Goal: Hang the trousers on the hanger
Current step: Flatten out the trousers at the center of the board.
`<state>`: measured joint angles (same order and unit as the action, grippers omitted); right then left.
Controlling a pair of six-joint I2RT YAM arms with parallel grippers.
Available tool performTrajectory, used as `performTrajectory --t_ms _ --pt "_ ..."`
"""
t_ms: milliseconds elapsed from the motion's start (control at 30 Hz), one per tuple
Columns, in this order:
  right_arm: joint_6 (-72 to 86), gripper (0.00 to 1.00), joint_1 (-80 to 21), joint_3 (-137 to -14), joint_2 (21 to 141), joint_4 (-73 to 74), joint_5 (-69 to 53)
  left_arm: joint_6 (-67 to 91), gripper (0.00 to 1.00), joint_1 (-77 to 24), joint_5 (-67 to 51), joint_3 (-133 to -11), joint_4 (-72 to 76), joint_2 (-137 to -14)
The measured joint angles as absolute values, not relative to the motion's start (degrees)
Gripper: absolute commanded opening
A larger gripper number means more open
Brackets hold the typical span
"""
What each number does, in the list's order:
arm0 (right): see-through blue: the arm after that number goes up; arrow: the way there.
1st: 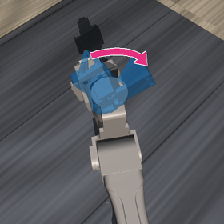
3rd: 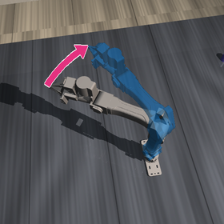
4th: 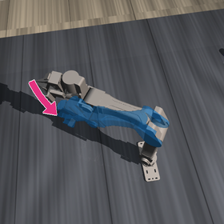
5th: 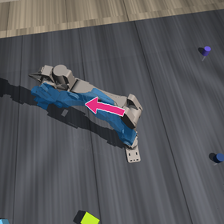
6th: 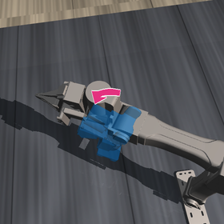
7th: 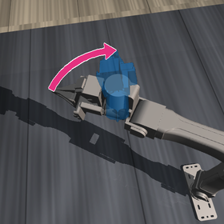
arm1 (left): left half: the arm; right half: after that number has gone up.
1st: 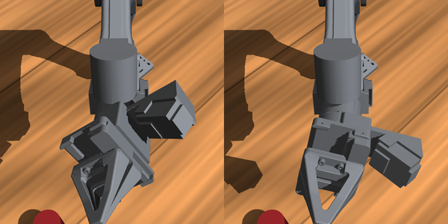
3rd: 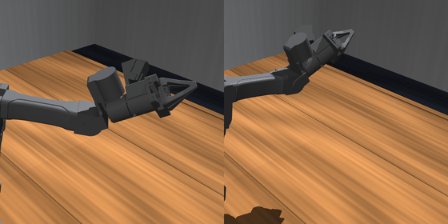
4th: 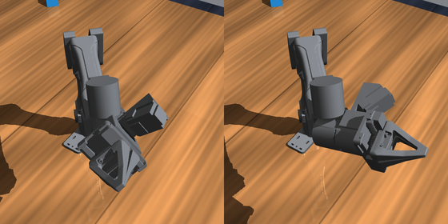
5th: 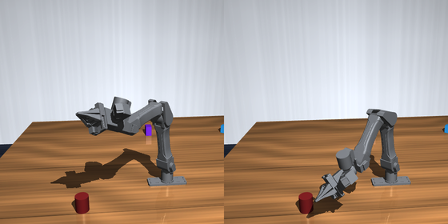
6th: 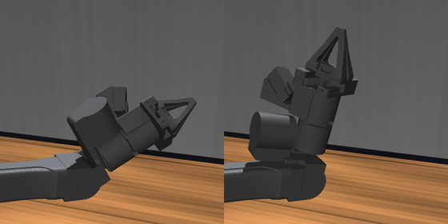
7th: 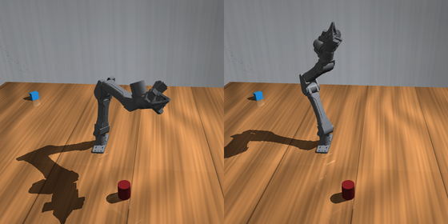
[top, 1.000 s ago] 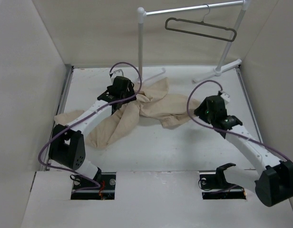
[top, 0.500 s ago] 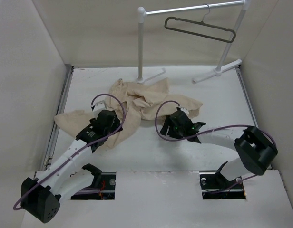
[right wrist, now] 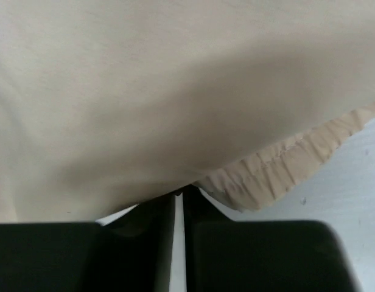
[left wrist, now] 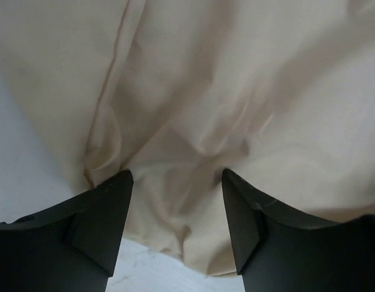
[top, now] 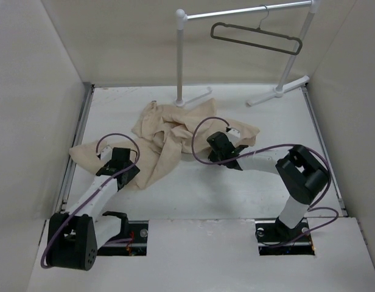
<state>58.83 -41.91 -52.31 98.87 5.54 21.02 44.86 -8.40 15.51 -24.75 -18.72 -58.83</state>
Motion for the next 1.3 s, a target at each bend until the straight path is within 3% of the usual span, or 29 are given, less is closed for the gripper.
performTrajectory --t_ms 133,200,333,567,733,900,1000,1167,1300 --pt "58.59 0.02 -40.88 -51.44 96.95 7.7 22.46 45.69 0.14 -6.46 14.96 -25.41 -11.73 -63.7" --pt "57.74 0.02 -40.8 -48.6 91.9 9.5 23.38 45.76 0.07 -5.5 14.48 -25.56 -8.97 -65.49" --pt "56.29 0.01 -40.14 -39.97 68.75 17.15 24.43 46.39 0.05 -3.55 13.89 -25.76 -8.99 -64.36" --pt "57.69 0.0 -33.3 -39.42 32.77 41.91 25.74 46.09 0.05 -1.78 17.41 -38.96 -22.31 -44.47" --pt "57.23 0.0 -25.67 -44.77 23.86 55.61 24.51 43.44 0.09 2.22 19.73 -49.67 -27.55 -37.39" --pt "55.81 0.0 -18.13 -45.65 19.29 64.66 18.44 41.6 0.1 2.83 19.46 -50.7 -33.71 -36.34" --pt "53.76 0.0 -14.41 -45.65 19.27 66.52 17.12 40.32 0.19 2.68 19.35 -50.06 -35.73 -38.0" --pt "49.41 0.0 -10.39 -45.06 21.56 64.47 15.59 39.07 0.58 1.02 17.39 -42.19 -36.34 -38.24" --pt "47.05 0.0 -7.03 -44.12 24.34 60.2 14.72 39.22 0.67 3.7 15.73 -35.97 -38.13 -37.3"
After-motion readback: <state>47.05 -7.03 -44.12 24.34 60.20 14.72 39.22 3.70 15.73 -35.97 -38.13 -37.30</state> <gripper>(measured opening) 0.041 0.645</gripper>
